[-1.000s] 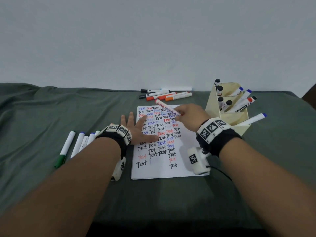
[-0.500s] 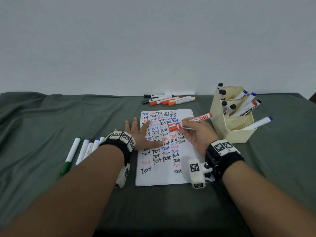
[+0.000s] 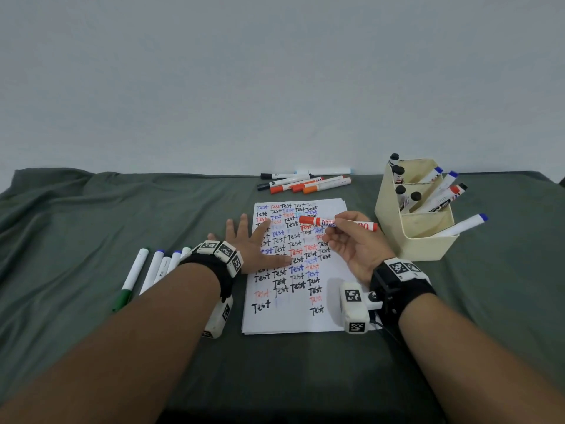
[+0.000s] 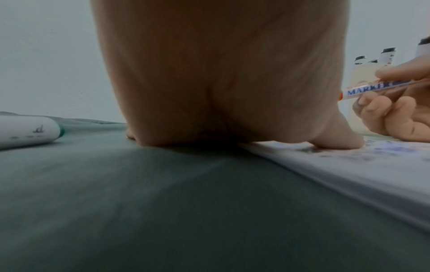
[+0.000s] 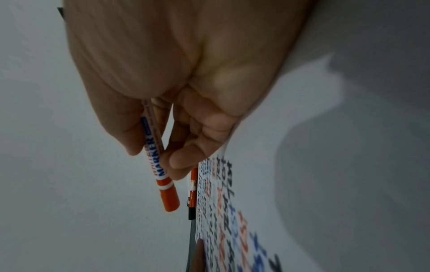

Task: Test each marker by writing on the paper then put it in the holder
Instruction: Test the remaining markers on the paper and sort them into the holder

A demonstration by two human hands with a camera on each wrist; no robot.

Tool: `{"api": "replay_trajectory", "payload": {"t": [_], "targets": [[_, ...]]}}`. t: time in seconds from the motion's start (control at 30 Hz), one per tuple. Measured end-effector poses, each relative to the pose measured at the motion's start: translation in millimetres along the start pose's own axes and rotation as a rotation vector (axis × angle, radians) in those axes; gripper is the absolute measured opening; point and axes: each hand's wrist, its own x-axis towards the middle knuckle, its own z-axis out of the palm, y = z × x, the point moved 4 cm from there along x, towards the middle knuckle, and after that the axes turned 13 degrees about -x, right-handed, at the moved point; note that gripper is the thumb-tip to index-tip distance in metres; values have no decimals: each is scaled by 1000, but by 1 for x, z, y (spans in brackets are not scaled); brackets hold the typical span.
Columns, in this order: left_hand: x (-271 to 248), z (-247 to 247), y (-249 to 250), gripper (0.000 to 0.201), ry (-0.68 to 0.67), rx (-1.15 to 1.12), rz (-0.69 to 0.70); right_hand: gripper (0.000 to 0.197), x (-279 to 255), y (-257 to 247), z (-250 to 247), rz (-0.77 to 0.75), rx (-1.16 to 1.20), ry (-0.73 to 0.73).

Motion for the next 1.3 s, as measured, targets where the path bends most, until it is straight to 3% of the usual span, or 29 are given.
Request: {"api": "replay_trajectory", "payload": {"t": [0.47,0.57,0.73,0.87,1.1,1.23,1.3], "targets": [[-4,-1,4,128,24,14,36,9,4,1,1,51,-28,-71],[-6,-3,12,126,93,13,149,12,3,1,0,40,-29,-71],[-14,-18,40,119,257,2,491,12,1,1,1,40,-66,-54],[-19,-26,71,79,261,-56,670,16,0,1,-1,38,-101,-56],[-17,-17,102,22,64,-125,576,10,-1,3,0,58,-69,-66],[-9,-24,86,29,20,-147,493,12,-1,2,-1,57,-61,-68],[-4,-31,66,66,27,-93,387,10,-1,3,-1,54,-63,-53]]}}
